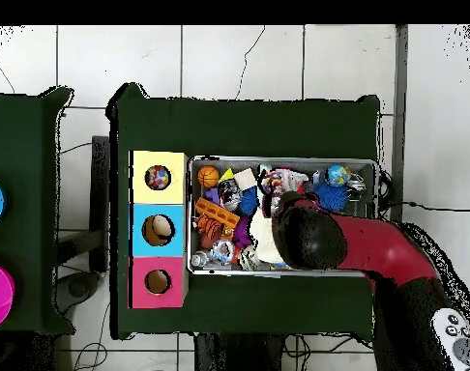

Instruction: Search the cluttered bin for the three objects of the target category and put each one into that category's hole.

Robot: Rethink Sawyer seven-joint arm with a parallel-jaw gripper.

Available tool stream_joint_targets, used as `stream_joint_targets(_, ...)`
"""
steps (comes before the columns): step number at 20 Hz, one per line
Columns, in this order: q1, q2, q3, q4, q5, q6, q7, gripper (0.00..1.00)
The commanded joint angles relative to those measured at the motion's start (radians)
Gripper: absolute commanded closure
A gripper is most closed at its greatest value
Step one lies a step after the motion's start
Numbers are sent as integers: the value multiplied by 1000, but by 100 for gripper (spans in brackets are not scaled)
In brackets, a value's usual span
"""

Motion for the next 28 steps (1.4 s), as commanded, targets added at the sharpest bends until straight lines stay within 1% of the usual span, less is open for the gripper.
stream_joint_targets(1, 47, -43, 98, 118, 109, 3, 162, 100)
stream_joint_targets(5, 57, -69, 127, 161, 197, -11, 190, 100)
stream_joint_targets(7, 62, -76, 143, 182, 237, -38, 212, 100)
stream_joint_targets(8, 61, -72, 156, 193, 257, -67, 226, 100)
stream_joint_targets(11, 43, -68, 217, 232, 325, -169, 273, 100)
stream_joint_targets(14, 12, -113, 270, 254, 406, -180, 291, 100)
stream_joint_targets(16, -7, -129, 293, 250, 461, -189, 305, 100)
stream_joint_targets(17, -12, -126, 313, 253, 482, -217, 322, 100)
stream_joint_targets(18, -20, -107, 334, 251, 496, -250, 334, 100)
stream_joint_targets(20, -9, -65, 342, 236, 512, -307, 348, 100)
stream_joint_targets(24, 43, 11, 309, 197, 524, -389, 347, 100)
stream_joint_targets(28, 107, 115, 262, 165, 543, -487, 359, 100)
